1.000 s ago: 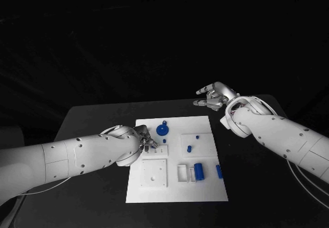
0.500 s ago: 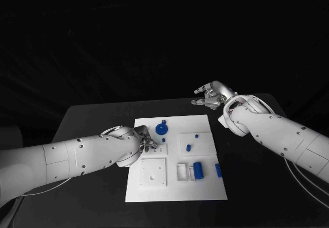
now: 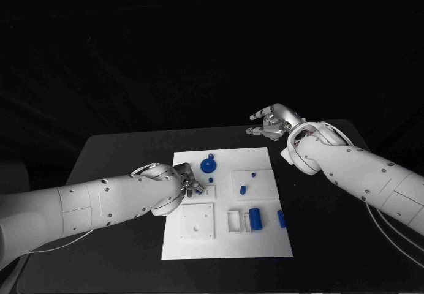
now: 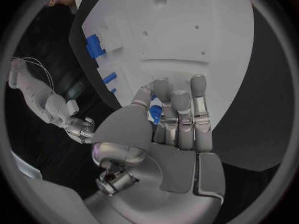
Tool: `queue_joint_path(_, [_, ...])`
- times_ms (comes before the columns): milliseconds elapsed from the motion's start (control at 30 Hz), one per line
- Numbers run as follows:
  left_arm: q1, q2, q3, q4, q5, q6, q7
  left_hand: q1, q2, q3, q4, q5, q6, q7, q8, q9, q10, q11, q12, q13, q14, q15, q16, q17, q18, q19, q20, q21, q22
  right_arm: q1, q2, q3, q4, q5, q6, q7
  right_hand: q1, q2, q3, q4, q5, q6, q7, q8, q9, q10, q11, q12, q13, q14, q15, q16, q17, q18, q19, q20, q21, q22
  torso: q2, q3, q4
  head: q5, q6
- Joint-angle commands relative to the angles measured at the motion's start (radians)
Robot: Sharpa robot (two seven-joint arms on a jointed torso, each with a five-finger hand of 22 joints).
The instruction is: Assemble the parts on the task board
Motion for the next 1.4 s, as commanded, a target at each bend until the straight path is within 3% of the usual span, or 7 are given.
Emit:
queue_joint_path(33, [-0.001, 0.004, 0.0, 0.001, -0.014, 0.019, 0.002, 0.014, 0.004, 0.004, -0.002, -0.001, 0.137, -0.134, 0.008, 0.217, 0.002, -0.008, 0.002, 0.001, 0.004, -0.002, 0.0, 0.002, -0.003, 0.008, -0.002, -0.007, 0.016, 0.0, 0.002, 0.0, 0.001, -0.009, 0.014, 0.005, -0.009, 0.002, 0.006, -0.001, 0.002, 0.007, 0.003, -0.002, 0.001, -0.007, -0.003, -0.004, 0.013, -0.005, 0.0, -0.003, -0.001, 0.017, 0.02, 0.005, -0.006, 0.09, 0.0, 0.0001, 0.0, 0.0, -0.002])
queue_joint_path(1400, [-0.002, 0.005, 0.0, -0.013, -0.022, 0.049, -0.003, 0.014, 0.004, 0.002, -0.006, -0.004, 0.131, -0.133, 0.017, 0.207, -0.002, -0.006, 0.003, 0.001, 0.001, -0.001, -0.001, 0.001, -0.002, 0.008, 0.0, -0.012, 0.017, 0.0, 0.008, 0.0, -0.003, -0.01, 0.024, 0.006, -0.013, 0.003, 0.009, -0.008, 0.003, 0.002, 0.003, -0.003, 0.001, -0.008, -0.003, -0.004, 0.012, -0.005, 0.0, -0.004, -0.002, 0.017, 0.021, 0.005, -0.009, 0.089, 0.001, -0.0009, 0.001, -0.006, -0.004])
